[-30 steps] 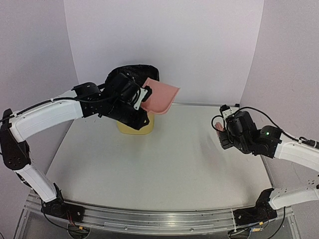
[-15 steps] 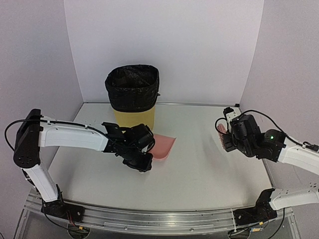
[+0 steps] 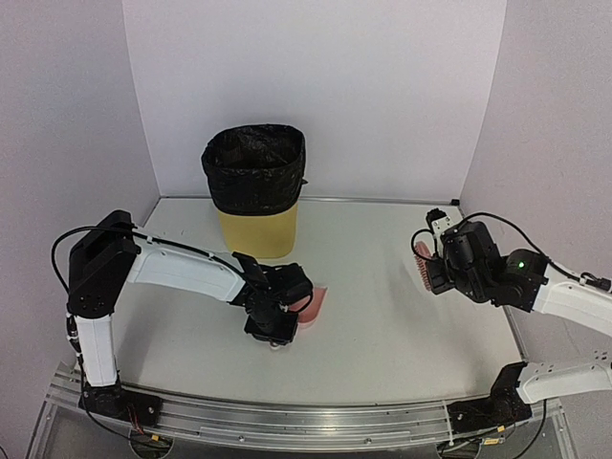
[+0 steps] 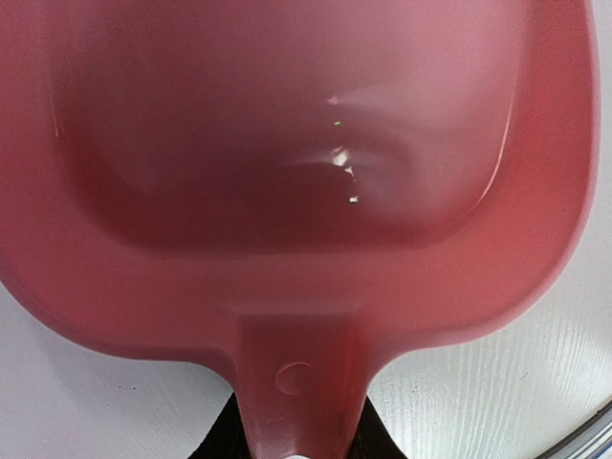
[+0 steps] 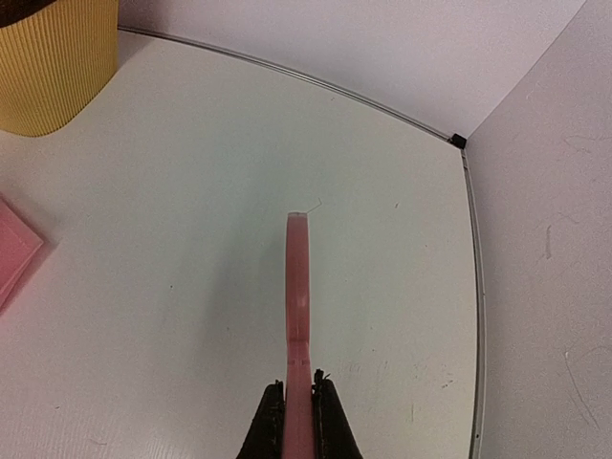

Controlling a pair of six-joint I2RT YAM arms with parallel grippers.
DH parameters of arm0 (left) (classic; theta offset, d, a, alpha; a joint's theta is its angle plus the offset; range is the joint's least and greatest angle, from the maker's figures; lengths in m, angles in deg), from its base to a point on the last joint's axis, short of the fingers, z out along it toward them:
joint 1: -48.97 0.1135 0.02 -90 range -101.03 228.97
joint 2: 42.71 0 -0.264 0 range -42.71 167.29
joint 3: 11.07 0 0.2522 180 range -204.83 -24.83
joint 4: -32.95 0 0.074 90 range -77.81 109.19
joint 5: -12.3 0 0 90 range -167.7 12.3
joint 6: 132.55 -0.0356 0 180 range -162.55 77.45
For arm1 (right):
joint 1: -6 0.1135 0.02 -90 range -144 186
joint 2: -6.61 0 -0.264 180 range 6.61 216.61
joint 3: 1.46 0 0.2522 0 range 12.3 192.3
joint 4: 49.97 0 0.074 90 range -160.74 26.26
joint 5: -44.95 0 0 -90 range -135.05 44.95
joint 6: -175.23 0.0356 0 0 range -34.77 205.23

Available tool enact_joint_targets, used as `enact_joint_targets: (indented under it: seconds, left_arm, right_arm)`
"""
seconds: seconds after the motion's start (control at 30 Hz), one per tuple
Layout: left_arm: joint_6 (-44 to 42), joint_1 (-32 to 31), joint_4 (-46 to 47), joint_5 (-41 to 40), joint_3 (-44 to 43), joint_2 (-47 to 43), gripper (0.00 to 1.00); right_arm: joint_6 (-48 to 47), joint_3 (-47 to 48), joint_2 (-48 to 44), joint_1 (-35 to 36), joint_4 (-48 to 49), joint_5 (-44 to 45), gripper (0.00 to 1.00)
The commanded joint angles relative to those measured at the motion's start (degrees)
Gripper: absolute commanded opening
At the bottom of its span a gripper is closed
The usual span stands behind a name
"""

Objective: Sweep away the paper scraps from the table

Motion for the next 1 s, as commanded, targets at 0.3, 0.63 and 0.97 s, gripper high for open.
enact_joint_targets:
  seconds: [0.3, 0.63, 0.97]
  left_arm:
    - [1.46, -0.79, -2.94, -1.51, -3.11, -1.09, 0.59]
    - [0.46, -1.09, -4.46, -4.61, -5.03, -8.49, 1.0]
    - [8.03, 4.02, -11.83, -15.05, 4.74, -24.56, 1.0]
  right_arm:
    - [-0.07, -0.01, 1.36, -0.27, 0.61, -0.7, 0.0]
    - [-3.41, 1.96, 2.08, -0.26, 0.64, -3.93, 0.0]
    - [-17.16, 10.2, 10.42, 3.83, 4.16, -16.84, 0.0]
